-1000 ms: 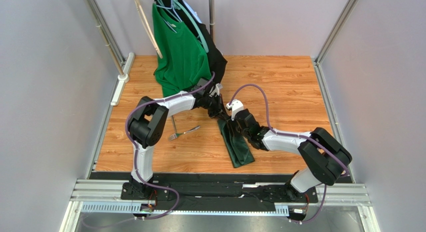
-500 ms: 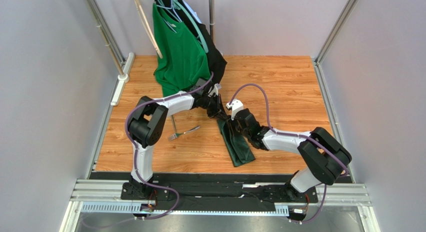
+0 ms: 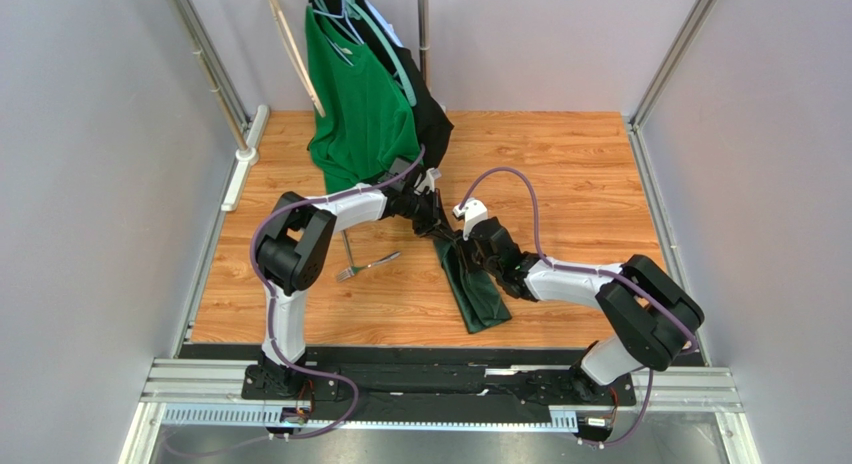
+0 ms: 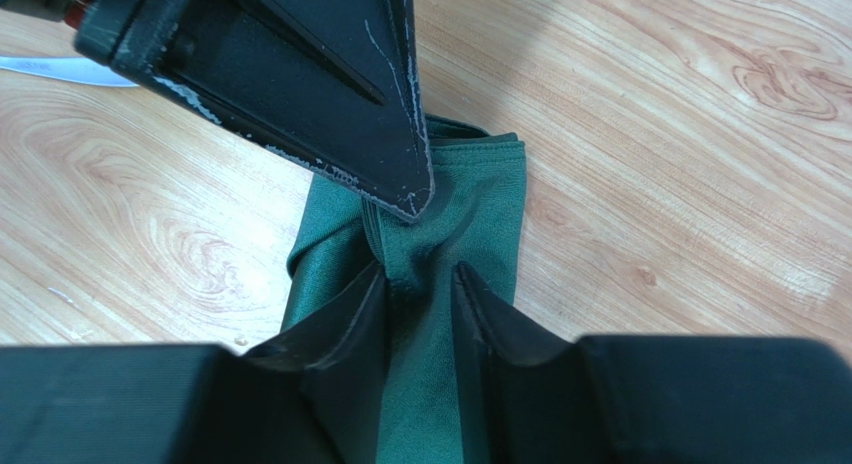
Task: Fold the napkin into a case and place the utensils inside
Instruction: Stuff the top corner of the square-folded napkin into the folded napkin.
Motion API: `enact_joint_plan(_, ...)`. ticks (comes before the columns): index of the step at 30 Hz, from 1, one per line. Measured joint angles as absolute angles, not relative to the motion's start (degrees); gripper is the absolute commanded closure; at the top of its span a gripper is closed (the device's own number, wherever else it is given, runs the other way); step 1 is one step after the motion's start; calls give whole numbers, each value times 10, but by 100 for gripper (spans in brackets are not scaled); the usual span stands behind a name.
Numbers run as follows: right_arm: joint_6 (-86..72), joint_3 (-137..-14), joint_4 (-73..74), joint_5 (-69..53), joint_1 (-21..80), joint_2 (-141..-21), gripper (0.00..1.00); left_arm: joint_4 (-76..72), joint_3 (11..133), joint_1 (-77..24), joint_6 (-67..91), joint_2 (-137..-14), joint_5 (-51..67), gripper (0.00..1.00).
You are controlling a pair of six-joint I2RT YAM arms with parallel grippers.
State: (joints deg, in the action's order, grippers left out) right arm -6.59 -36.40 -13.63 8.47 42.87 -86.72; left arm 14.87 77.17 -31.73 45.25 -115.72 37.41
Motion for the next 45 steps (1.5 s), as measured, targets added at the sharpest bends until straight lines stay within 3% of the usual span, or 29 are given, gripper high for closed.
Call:
enact_joint_plan(8, -61, -371, -140, 85, 429, -879, 68, 143, 770, -317, 453, -1160, 375, 100)
enact_joint_plan(16, -55, -384, -139, 81, 429, -881, 100, 142, 769, -315, 453, -1162, 375, 100)
enact_joint_plan(18, -53, -384, -137, 79, 429, -881, 100, 142, 769, -314, 453, -1162, 376, 100)
enact_joint_plan(21, -53, -384, -133, 77, 429, -881, 100, 142, 769, -314, 453, -1163, 377, 85)
enact_joint_plan(24, -54, -384, -127, 74, 429, -880, 100, 144, 769, -314, 446, -1163, 376, 46)
enact_joint_plan(25, -53, -384, -123, 74, 429, -880, 100, 145, 769, -314, 445, -1162, 373, 43)
enact_joint_plan(27, -54, -384, -112, 74, 429, -879, 100, 146, 765, -313, 438, -1159, 362, 45)
enact_joint_plan(29, -56, -384, -100, 75, 427, -877, 100, 151, 755, -313, 435, -1147, 340, 54)
enact_joint_plan(30, -57, -384, -95, 75, 426, -877, 100, 155, 747, -313, 432, -1137, 328, 62)
enact_joint_plan(31, -60, -384, -90, 76, 425, -877, 100, 157, 737, -313, 429, -1123, 315, 77)
enact_joint_plan(34, -69, -385, -79, 75, 420, -876, 100, 156, 705, -315, 418, -1073, 275, 93)
enact_joint_plan(41, -109, -386, -60, 66, 390, -858, 100, 104, 623, -346, 401, -1012, 189, 93)
enact_joint_plan(42, -113, -386, -60, 63, 386, -855, 100, 100, 614, -356, 398, -1012, 175, 84)
enact_joint_plan(45, -133, -386, -59, 54, 372, -842, 100, 79, 591, -392, 381, -1012, 139, 69)
